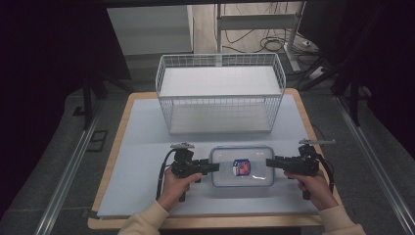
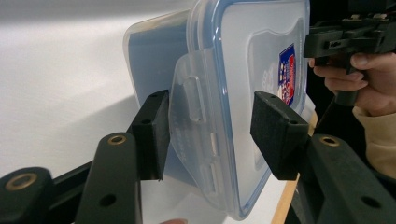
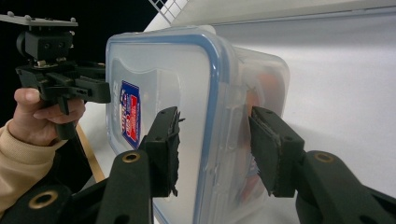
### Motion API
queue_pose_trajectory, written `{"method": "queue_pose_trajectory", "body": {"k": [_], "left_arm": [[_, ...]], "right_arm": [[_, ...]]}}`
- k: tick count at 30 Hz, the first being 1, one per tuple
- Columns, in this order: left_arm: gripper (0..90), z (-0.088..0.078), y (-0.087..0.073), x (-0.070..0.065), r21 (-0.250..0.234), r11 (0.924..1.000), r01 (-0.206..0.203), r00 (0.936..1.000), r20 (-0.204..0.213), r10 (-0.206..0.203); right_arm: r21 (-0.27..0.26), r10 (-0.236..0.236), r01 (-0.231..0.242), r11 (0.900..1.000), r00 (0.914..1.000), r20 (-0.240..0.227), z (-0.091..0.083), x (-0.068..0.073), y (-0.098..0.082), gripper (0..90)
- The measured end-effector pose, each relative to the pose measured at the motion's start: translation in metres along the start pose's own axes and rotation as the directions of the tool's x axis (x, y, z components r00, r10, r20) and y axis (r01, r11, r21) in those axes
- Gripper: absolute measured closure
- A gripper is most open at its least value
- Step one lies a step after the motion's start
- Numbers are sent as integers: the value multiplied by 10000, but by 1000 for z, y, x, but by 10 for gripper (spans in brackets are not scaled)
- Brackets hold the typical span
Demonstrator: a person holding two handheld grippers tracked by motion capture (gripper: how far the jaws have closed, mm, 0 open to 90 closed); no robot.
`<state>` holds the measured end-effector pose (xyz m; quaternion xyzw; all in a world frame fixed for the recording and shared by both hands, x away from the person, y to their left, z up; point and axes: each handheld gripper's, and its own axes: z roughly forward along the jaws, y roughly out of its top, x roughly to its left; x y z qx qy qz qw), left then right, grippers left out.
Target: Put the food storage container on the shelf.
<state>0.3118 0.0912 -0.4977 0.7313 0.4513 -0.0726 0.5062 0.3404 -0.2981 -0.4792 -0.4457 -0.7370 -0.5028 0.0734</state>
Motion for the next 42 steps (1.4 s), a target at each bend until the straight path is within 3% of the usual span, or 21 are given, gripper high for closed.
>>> {"method": "queue_pose_trajectory", "body": {"k": [24, 42], "left_arm": [[491, -18, 16, -8, -395, 9980, -501, 9987, -155, 495], [494, -44, 48, -22, -781, 9924, -947, 9952, -341, 922]], "right_arm": [[-490, -545, 544, 9973, 9985, -16, -3, 14, 12, 536], [-1019, -1256, 1249, 9869, 9921, -4, -11, 38, 47, 537]]}}
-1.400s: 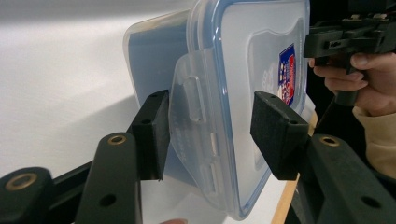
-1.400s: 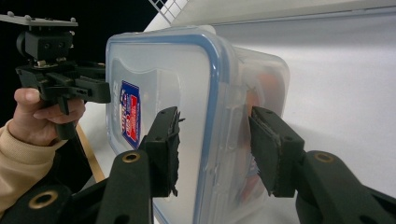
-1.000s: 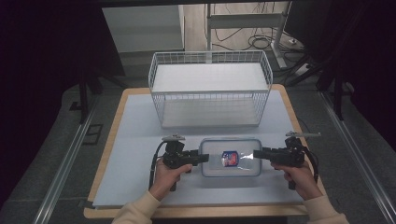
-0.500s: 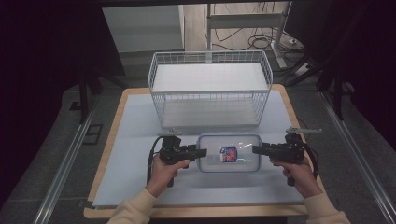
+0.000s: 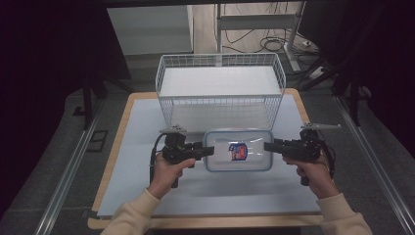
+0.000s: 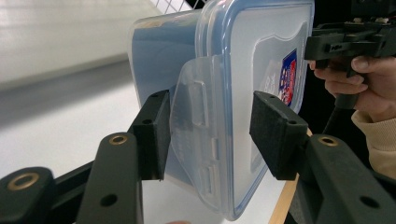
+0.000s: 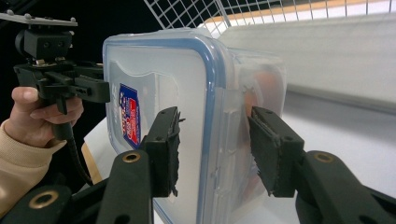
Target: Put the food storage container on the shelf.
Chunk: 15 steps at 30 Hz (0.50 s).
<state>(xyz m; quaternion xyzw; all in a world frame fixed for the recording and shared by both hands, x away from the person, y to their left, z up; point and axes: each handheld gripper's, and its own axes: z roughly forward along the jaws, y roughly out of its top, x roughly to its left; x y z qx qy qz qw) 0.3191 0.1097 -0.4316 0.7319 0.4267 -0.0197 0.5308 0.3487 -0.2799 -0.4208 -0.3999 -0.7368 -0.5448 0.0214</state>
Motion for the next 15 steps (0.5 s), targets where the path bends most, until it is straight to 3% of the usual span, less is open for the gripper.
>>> {"method": "queue_pose_trajectory", "body": {"k": [15], "left_arm": [[495, -20, 26, -9, -332, 9989, -331, 9994, -137, 327]], "right_arm": [[-338, -414, 412, 9986, 9991, -60, -4, 16, 29, 537]]}}
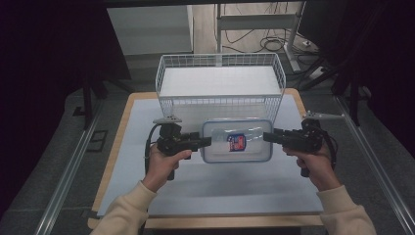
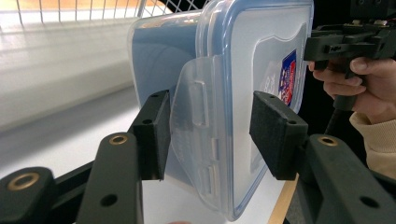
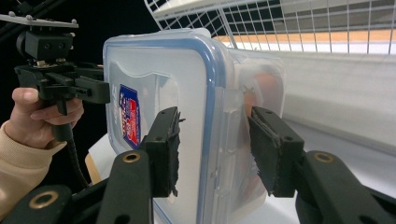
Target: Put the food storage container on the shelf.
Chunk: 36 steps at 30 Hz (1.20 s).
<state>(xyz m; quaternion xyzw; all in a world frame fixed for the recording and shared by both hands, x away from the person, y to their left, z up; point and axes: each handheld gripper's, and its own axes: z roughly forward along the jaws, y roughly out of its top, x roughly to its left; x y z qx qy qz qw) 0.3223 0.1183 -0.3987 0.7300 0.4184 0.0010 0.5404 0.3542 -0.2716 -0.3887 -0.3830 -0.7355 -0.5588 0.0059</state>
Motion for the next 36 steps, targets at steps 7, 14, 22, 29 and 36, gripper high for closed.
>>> {"method": "queue_pose_trajectory", "body": {"k": [7, 14, 22, 29, 36], "left_arm": [[496, -8, 13, 0, -101, 9998, -169, 9998, -48, 169], [498, -15, 25, -1, -287, 9993, -249, 9997, -17, 248], [498, -22, 38, -1, -411, 9985, -374, 9993, -105, 370], [498, -27, 51, 0, -531, 9977, -426, 9990, -144, 419], [498, -32, 67, 1, -589, 9966, -576, 9980, -280, 560]], "right_arm": [[-148, -127, 126, 9998, 9999, -54, 1, 5, 13, 537], [-269, -269, 266, 9993, 9996, -78, 2, 9, 27, 536], [-350, -414, 410, 9985, 9991, -112, 4, 13, 43, 536], [-388, -576, 573, 9976, 9983, -79, 5, 16, 58, 535], [-439, -689, 684, 9967, 9976, -100, 9, 17, 76, 534]]}}
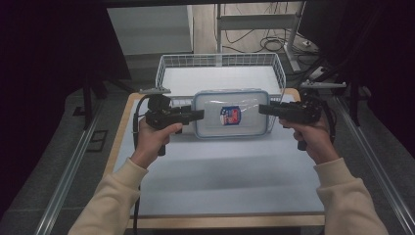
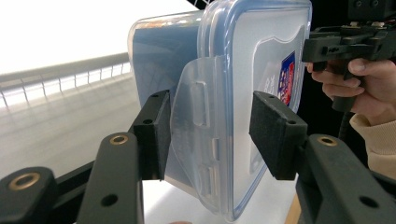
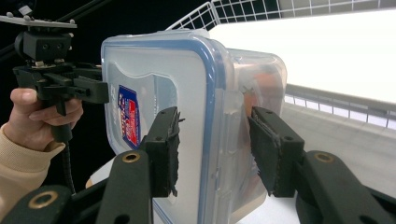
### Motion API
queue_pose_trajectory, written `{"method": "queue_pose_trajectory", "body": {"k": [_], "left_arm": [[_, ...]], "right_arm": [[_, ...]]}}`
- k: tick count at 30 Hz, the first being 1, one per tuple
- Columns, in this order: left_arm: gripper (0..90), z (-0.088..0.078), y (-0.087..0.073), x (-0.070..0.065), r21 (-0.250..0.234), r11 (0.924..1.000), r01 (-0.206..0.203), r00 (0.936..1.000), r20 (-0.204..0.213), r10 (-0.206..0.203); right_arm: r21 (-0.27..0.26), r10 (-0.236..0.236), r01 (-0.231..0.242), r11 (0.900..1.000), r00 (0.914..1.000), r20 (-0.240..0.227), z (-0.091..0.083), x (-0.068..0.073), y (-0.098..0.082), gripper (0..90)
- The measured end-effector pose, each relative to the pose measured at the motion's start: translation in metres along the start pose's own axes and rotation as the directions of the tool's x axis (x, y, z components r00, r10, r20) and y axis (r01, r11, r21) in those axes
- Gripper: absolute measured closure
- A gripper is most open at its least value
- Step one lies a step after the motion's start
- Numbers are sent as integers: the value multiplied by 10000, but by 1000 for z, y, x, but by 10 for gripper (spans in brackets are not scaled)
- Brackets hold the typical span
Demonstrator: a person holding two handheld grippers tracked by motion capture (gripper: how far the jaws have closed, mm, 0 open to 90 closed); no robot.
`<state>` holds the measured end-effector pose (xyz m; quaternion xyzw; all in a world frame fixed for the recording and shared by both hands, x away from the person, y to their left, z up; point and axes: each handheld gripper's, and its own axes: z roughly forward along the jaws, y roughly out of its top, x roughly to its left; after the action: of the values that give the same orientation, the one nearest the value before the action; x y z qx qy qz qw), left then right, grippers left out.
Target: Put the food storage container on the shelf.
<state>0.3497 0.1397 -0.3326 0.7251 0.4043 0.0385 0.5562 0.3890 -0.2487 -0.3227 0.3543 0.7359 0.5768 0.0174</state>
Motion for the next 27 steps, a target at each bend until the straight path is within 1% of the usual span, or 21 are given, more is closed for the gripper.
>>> {"method": "queue_pose_trajectory", "body": {"k": [5, 14, 19, 21, 27], "left_arm": [[498, -2, 12, 3, -29, 10000, -72, 10000, -27, 72], [498, -2, 29, 9, -35, 9998, -181, 9998, -74, 181], [498, -2, 39, 14, -35, 9999, -120, 9999, -95, 120], [498, -2, 43, 16, -50, 9999, -118, 9999, -96, 118], [498, 0, 55, 26, -39, 9999, -147, 9998, -109, 146]], "right_arm": [[-46, -31, 31, 10000, 10000, -48, 4, -2, 10, 534], [-103, -57, 56, 9999, 9999, -93, 8, -6, 25, 535], [-95, -64, 63, 9999, 9999, -91, 12, -9, 35, 535], [-198, -80, 78, 9998, 9999, -114, 14, -11, 39, 536], [-215, 19, -22, 9998, 9999, -138, 22, -18, 49, 536]]}}
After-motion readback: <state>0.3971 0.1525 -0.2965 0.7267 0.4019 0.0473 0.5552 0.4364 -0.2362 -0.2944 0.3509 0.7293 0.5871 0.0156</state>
